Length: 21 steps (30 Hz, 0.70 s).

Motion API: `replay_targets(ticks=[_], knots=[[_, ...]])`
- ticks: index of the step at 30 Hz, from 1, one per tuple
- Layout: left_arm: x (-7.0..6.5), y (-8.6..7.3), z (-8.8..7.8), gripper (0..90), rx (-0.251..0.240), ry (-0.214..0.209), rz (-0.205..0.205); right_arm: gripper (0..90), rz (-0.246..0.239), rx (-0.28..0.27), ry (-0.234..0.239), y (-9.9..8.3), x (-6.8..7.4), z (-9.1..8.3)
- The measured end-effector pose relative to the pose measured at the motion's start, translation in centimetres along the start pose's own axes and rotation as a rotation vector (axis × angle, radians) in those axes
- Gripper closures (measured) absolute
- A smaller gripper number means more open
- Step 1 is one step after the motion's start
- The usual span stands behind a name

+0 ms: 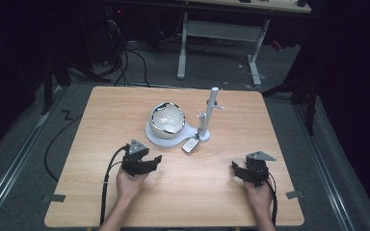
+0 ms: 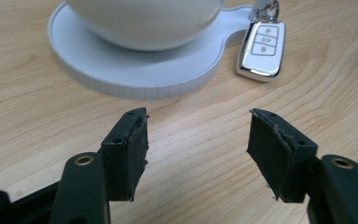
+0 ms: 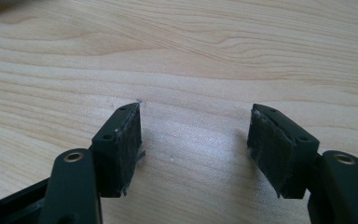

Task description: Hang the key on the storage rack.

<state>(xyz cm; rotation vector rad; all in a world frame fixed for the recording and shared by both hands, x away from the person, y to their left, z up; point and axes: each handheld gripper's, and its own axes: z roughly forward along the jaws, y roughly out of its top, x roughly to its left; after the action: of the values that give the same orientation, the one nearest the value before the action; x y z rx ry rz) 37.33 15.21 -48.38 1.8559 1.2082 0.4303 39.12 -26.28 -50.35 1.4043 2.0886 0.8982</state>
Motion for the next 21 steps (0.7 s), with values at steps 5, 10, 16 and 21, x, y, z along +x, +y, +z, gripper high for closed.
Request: replay_targets(ticks=[5,10,16,21], knots=[[0.6,-0.9,-0.5,38.1,0.010,0.042,-0.003,35.2,0.000,0.000,0.000,0.0,0.0,0.0],[1.2,-1.7,-0.9,38.1,0.026,0.087,-0.001,35.2,0.000,0.000,0.000,0.0,0.0,0.0],[1.8,-2.3,-1.3,37.8,0.032,0.126,-0.004,35.2,0.000,0.000,0.000,0.0,0.0,0.0],[2.1,-2.8,-1.5,37.2,0.041,0.153,-0.001,35.2,0.000,0.000,0.000,0.0,0.0,0.0]])
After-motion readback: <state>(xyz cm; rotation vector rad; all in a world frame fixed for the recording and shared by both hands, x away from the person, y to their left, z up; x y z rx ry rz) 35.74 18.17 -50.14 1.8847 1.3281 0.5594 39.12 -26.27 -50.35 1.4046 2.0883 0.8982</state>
